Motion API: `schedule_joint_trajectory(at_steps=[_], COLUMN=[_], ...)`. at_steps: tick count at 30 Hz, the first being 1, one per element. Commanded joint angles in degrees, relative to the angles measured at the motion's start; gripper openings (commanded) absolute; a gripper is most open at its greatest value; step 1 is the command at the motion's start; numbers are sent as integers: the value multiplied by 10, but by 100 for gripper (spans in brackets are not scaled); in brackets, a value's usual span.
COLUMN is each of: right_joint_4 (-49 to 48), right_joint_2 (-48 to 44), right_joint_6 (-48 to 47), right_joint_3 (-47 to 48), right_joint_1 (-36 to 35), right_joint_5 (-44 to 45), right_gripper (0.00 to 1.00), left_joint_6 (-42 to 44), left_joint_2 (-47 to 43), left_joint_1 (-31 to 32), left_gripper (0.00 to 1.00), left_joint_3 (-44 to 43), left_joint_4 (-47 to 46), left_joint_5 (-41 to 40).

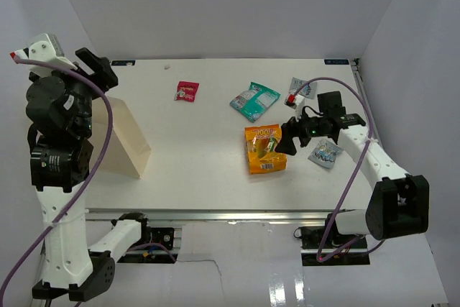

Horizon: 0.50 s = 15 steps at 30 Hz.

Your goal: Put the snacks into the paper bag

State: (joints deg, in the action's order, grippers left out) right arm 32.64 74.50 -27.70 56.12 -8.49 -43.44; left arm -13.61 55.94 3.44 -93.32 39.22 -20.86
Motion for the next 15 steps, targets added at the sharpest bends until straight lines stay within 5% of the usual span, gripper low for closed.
schedule_joint_trajectory(at_steps=[1,3,8,15], right_joint_4=[-52,-57,-74,-123], right_joint_2=[25,58,74,120], right_joint_6=[132,197,272,301], right_joint_3=[21,31,30,-6], right_joint_1=[-42,-49,-58,-62], right_joint_5=[117,159,206,139], right_gripper=[99,99,98,100], left_joint_6=[-41,-76,-145,-176], left_joint_2=[-1,9,20,-2], left_joint_1=[-4,-4,-4,-3], left_gripper=[86,86,96,97], left_joint_3=[-38,-35,16,83], left_joint_4=[30,30,9,-19], left_joint_5=[140,281,425,465])
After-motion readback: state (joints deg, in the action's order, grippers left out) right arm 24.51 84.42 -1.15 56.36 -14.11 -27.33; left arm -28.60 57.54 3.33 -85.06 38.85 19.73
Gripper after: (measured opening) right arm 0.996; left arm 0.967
